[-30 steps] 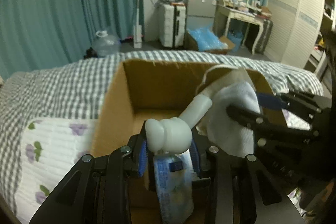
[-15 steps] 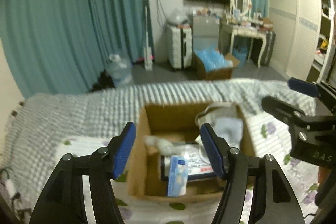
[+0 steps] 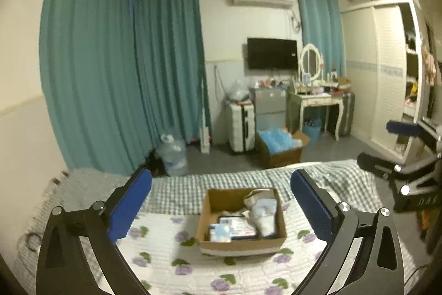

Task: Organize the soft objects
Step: 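Return both grippers to the last white items on the bed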

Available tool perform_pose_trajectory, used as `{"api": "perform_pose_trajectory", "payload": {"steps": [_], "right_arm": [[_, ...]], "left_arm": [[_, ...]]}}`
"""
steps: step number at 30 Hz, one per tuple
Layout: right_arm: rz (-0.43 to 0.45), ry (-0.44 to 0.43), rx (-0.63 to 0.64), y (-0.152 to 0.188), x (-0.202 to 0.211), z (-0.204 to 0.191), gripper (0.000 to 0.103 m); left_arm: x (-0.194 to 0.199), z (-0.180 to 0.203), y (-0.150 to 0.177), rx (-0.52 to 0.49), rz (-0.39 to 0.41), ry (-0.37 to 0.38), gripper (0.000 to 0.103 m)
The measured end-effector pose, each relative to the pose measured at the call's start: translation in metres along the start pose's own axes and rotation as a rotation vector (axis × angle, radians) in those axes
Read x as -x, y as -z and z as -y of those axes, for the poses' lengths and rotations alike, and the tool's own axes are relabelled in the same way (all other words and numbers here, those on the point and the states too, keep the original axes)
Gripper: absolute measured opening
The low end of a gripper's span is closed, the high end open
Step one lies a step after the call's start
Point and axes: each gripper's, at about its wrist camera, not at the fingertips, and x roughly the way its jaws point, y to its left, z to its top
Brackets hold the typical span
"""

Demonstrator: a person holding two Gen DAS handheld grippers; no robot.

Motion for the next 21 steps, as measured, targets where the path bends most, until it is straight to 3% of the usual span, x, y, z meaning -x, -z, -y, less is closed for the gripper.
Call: {"api": "perform_pose_trajectory", "payload": {"steps": [4, 9, 16, 21], "right_arm": [[-0.025, -0.037, 0.014, 0.017, 0.021, -0.011, 0.103], [-0.07, -0.063, 0.036, 0.053, 0.021, -0.024, 0.103], [-0.154, -0.086, 0.043, 0.117, -0.017, -0.034, 0.103], [-0.307, -0.086, 0.01, 0.179, -0.078, -0.036, 0.103]], "left_arm": [[0.013, 0.008, 0.018, -0.062, -0.022, -0.02, 0.103], [0.017, 0.017, 0.055, -0.069, -0.093, -0.004, 0.103], [-0.01, 0.018, 0.122, 0.103, -0.212, 0.016, 0.103], [-0.046, 0.025, 0.17, 0.182, -0.305, -0.023, 0.103]]}}
